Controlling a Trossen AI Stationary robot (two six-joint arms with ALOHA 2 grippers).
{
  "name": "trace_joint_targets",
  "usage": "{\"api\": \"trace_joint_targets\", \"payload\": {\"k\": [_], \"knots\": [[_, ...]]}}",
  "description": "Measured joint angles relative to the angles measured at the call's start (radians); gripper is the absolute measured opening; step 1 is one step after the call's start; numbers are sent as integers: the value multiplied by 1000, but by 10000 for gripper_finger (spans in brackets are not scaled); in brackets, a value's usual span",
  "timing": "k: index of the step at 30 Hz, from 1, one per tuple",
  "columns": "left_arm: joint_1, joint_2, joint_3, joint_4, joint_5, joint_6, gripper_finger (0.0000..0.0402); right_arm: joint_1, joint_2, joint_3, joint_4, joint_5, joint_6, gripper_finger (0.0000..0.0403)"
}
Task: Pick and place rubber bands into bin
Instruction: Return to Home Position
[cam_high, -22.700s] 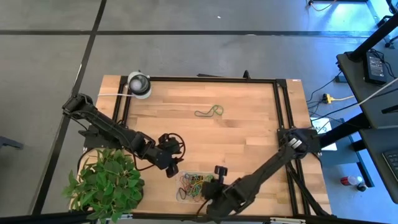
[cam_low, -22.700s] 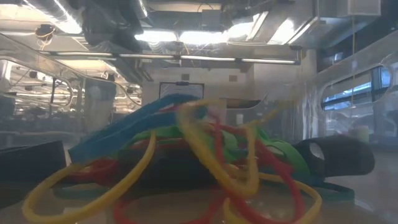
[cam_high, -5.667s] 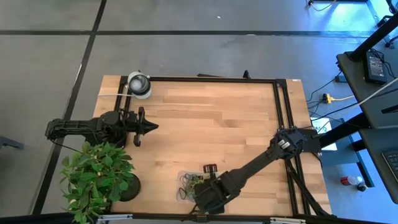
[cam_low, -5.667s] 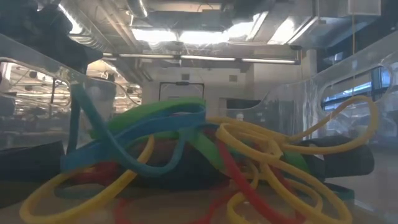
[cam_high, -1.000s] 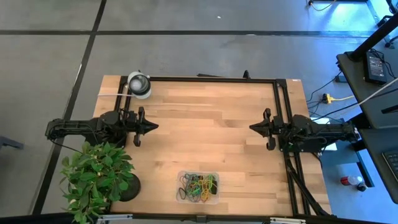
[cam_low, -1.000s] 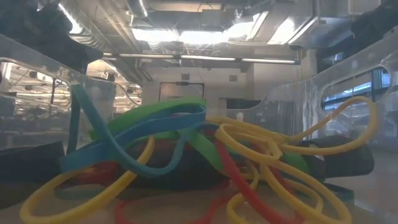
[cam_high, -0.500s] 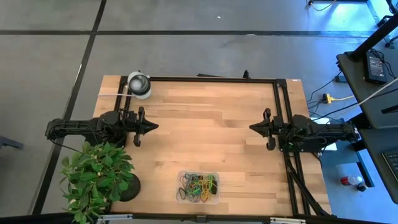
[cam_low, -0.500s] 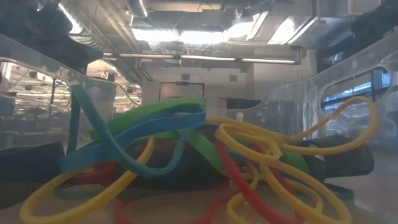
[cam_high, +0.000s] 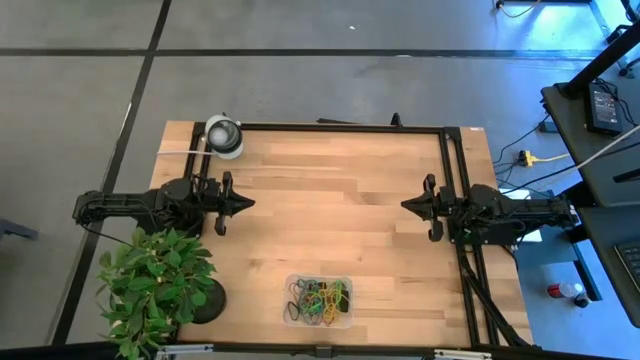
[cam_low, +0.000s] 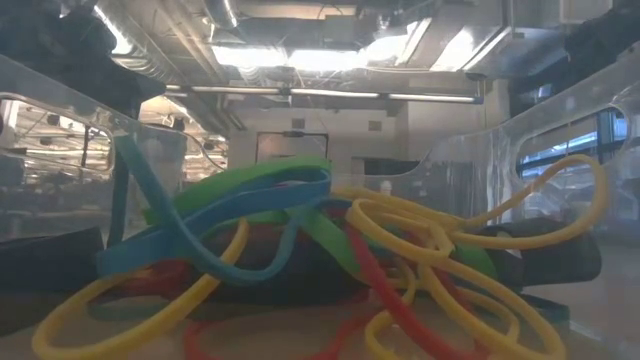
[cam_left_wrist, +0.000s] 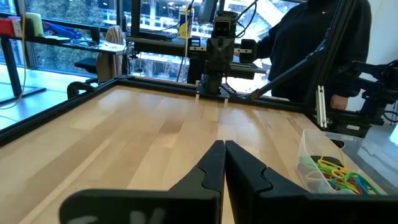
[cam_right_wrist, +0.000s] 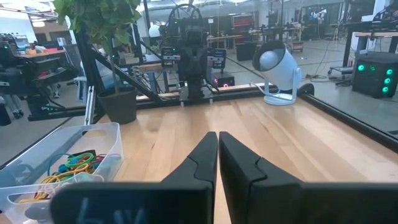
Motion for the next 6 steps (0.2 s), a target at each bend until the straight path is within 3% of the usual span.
{"api": "trace_joint_targets", "payload": {"k": [6], "knots": [[0, 0, 0, 0, 0, 0, 6, 0, 0, 0, 0, 0, 0, 21]]}}
